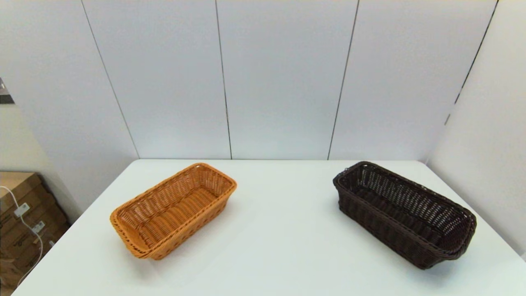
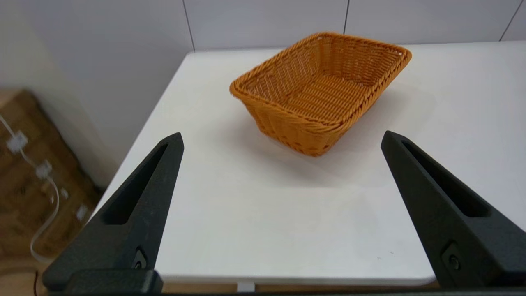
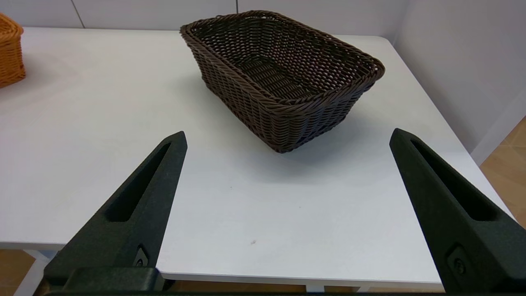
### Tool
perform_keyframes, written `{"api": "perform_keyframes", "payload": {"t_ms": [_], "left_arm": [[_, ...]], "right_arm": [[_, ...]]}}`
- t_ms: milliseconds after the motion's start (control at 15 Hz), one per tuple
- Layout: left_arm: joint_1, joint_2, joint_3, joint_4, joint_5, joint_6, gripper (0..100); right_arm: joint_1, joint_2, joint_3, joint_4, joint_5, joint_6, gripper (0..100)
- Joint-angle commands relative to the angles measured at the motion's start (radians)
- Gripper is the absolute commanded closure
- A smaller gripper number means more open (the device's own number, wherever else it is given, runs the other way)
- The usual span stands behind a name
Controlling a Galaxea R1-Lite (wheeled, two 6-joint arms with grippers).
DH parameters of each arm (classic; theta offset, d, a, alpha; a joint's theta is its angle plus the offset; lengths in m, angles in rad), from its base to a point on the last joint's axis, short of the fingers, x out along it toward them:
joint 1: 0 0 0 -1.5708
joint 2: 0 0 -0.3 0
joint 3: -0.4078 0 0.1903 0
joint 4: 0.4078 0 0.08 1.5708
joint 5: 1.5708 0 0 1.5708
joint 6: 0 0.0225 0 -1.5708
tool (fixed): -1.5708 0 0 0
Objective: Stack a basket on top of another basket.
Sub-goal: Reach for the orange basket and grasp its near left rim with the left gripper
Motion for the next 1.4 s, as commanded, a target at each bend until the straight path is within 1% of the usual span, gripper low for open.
{"api": "perform_keyframes", "payload": {"t_ms": [67,200,333,467,667,800,1067,1333,1400], "left_arm": [[0.006,0.384,-0.298,0.07,0.07,-0.16,0],[0.006,0.582,-0.384,0.07,0.134,-0.21,0],[0.006,0.792,-0.463,0.07,0.172,-0.324,0],[0.006,0.964,-0.519,0.07,0.198,-0.431,0],[0.006,1.223,-0.581,0.075,0.197,-0.623,0],[0.006,1.339,-0.611,0.075,0.191,-0.706,0],[0.004,1.513,-0.657,0.073,0.16,-0.795,0],[0.003,1.607,-0.71,0.073,0.04,-0.838,0],[0.003,1.627,-0.714,0.073,0.031,-0.839,0]], "right_arm": [[0.0,0.001,0.0,0.0,0.001,-0.001,0],[0.001,0.001,0.0,0.001,0.001,-0.001,0],[0.001,0.001,0.0,0.0,0.001,-0.001,0],[0.0,0.001,0.0,0.001,0.001,-0.001,0],[0.001,0.001,0.0,0.0,0.001,-0.001,0],[0.0,0.001,0.0,0.001,0.001,-0.001,0],[0.001,0.001,0.0,0.0,0.001,-0.001,0],[0.0,0.001,0.0,0.001,0.001,-0.001,0],[0.0,0.001,0.0,0.001,0.001,-0.001,0]]}}
